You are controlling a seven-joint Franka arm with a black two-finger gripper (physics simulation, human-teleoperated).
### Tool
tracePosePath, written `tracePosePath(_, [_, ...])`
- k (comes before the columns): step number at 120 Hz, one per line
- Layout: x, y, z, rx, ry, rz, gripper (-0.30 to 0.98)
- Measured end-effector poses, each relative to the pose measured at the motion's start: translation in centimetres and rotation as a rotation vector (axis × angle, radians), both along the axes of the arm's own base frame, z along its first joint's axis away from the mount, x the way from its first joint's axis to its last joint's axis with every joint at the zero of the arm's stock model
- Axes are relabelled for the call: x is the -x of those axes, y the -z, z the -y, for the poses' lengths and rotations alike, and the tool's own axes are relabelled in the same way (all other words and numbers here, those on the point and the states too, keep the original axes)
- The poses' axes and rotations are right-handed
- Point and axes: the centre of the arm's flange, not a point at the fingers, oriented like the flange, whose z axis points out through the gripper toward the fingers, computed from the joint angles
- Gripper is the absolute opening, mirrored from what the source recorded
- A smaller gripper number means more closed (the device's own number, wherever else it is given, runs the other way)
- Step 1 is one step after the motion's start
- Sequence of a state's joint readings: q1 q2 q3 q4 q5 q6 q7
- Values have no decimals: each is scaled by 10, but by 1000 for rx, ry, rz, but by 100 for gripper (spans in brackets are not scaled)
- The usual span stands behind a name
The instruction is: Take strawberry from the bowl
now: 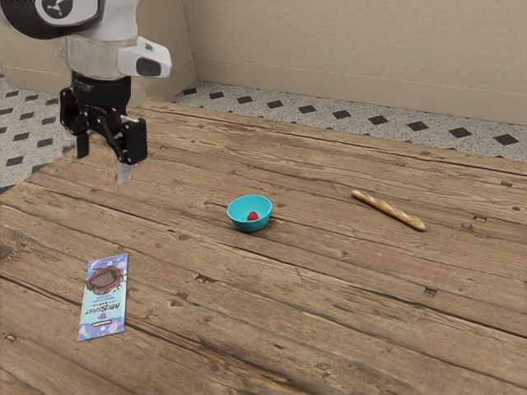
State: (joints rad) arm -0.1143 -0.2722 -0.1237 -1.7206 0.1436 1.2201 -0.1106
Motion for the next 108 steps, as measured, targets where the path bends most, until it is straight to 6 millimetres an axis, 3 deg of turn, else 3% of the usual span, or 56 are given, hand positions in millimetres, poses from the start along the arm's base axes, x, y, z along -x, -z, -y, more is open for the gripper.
tracePosePath(14, [-17, -6, 2, 27, -6, 127, 69])
tracePosePath(28, [-54, 14, -10, 22, -46, 152, 69])
tracePosePath(36, [-93, 44, -26, 21, -90, 139, 69])
tracePosePath(47, [-153, 108, -53, 39, -161, 108, 69])
tracePosePath(56, [-177, 132, -74, 59, -216, 123, 69])
tracePosePath(72, [-186, 131, -65, 103, -240, 177, 69])
tracePosePath(94, [-186, 111, -42, 141, -247, 243, 69])
tracePosePath(108, [-170, 80, -56, 137, -333, 304, 69])
